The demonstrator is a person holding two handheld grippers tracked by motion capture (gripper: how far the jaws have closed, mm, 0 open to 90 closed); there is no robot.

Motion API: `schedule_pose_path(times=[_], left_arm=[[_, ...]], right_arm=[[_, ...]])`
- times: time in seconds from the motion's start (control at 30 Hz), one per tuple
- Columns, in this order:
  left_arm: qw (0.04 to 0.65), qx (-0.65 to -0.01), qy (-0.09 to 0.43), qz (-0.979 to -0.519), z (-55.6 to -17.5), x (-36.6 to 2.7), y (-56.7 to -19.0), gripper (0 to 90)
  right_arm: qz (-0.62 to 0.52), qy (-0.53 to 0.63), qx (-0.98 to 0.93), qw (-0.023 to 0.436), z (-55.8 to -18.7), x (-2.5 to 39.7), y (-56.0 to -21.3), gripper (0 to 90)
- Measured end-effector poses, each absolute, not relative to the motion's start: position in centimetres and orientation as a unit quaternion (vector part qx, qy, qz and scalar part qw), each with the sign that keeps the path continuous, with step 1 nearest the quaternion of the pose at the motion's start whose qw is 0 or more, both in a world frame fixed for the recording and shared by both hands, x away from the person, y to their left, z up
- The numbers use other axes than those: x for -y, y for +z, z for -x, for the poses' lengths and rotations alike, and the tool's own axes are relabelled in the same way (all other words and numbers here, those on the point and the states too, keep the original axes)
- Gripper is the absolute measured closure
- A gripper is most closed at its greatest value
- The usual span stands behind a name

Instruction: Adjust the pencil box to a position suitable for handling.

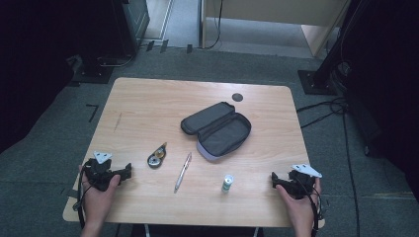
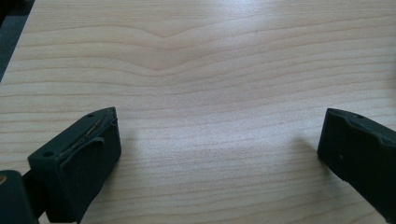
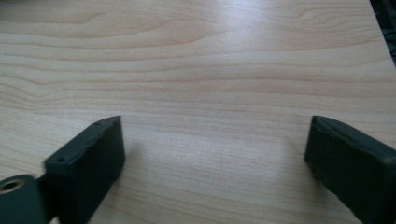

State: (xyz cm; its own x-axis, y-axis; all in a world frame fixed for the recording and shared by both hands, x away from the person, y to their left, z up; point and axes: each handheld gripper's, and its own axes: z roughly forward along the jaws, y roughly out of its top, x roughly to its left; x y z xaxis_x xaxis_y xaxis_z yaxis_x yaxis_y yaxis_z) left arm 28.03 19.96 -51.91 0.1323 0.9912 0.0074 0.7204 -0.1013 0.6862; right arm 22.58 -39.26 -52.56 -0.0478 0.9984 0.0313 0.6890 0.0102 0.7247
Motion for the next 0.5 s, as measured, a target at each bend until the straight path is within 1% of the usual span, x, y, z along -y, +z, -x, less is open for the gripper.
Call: schedule_pose_path(times=[0.03, 0.13, 0.2, 0.3, 0.33, 0.37, 0.5], left_arm=[[0.276, -0.611, 0.246, -0.700, -28.0, -20.0, -51.9, 0.0], [0.276, -0.611, 0.246, -0.700, -28.0, -20.0, -51.9, 0.0], [0.276, -0.611, 0.246, -0.700, -28.0, -20.0, -51.9, 0.0], [0.276, -0.611, 0.246, -0.700, -28.0, -20.0, -51.9, 0.0], [0.275, -0.611, 0.246, -0.700, -28.0, -20.0, -51.9, 0.0], [0.276, -0.611, 0.246, -0.700, -28.0, -20.0, -51.9, 0.0], [0.276, -0.611, 0.246, -0.700, -28.0, -20.0, -51.9, 0.0]], right_arm=[[-0.638, 0.301, -0.650, 0.282, -22.3, 39.2, -52.4, 13.9], [-0.637, 0.301, -0.647, 0.290, -22.2, 39.1, -52.1, 15.9], [-0.628, 0.321, -0.644, 0.296, -22.1, 38.8, -51.2, 23.1], [-0.617, 0.324, -0.651, 0.301, -22.3, 38.5, -50.5, 24.7], [-0.608, 0.331, -0.655, 0.304, -22.5, 38.3, -49.7, 28.1], [-0.604, 0.335, -0.655, 0.305, -22.6, 38.1, -49.3, 29.0], [-0.588, 0.344, -0.665, 0.307, -23.2, 37.7, -48.0, 30.5]])
